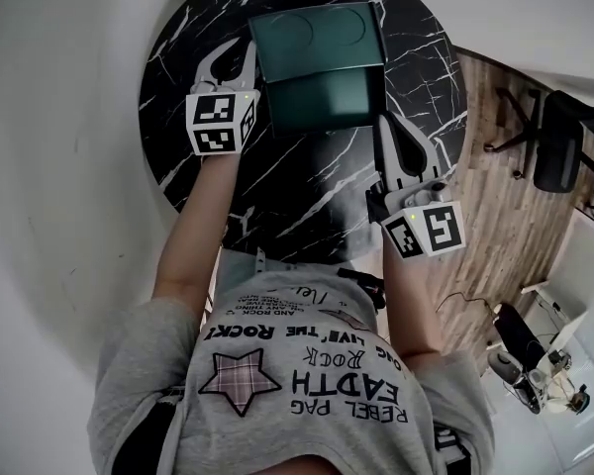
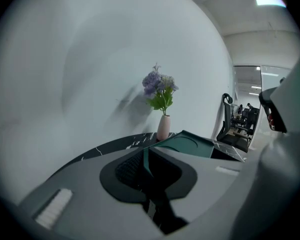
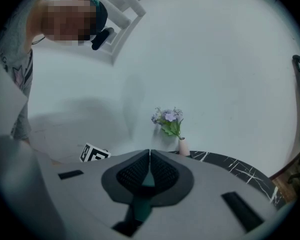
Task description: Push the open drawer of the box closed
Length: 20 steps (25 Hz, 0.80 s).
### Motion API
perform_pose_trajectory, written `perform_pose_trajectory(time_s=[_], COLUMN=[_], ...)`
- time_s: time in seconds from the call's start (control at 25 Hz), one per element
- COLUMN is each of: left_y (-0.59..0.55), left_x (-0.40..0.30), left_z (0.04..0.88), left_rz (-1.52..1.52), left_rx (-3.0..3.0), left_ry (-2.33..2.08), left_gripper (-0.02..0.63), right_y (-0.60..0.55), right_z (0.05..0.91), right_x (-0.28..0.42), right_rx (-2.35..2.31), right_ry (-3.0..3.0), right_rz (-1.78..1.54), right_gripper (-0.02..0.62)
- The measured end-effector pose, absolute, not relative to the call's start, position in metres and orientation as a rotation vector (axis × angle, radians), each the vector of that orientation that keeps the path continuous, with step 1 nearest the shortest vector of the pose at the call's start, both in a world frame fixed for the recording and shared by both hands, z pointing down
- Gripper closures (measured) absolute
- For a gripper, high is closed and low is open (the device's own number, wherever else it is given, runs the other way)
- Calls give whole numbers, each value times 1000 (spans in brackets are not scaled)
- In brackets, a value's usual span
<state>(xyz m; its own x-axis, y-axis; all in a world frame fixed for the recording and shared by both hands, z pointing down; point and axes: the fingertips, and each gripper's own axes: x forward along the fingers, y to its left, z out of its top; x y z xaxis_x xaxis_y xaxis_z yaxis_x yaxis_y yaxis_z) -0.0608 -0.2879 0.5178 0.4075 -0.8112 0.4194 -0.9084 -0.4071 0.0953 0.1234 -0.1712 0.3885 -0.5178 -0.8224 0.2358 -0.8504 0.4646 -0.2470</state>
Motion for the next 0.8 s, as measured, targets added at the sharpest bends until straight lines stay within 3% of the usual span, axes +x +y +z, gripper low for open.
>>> perform_pose_trajectory(time_s=[0.32, 0.8], left_y=[-294, -303], left_x=[-54, -48], left_z=[554, 561], left_rz=[529, 588], left_rx=[2263, 2226], left_ry=[-1443, -1484], left_gripper=[521, 518], right_y=[-173, -165], right_z=[394, 404], right_x=[120, 112], right_rx=[1492, 1462], right_ry=[-2614, -2616], right_rz=[530, 575], right_gripper=[581, 581])
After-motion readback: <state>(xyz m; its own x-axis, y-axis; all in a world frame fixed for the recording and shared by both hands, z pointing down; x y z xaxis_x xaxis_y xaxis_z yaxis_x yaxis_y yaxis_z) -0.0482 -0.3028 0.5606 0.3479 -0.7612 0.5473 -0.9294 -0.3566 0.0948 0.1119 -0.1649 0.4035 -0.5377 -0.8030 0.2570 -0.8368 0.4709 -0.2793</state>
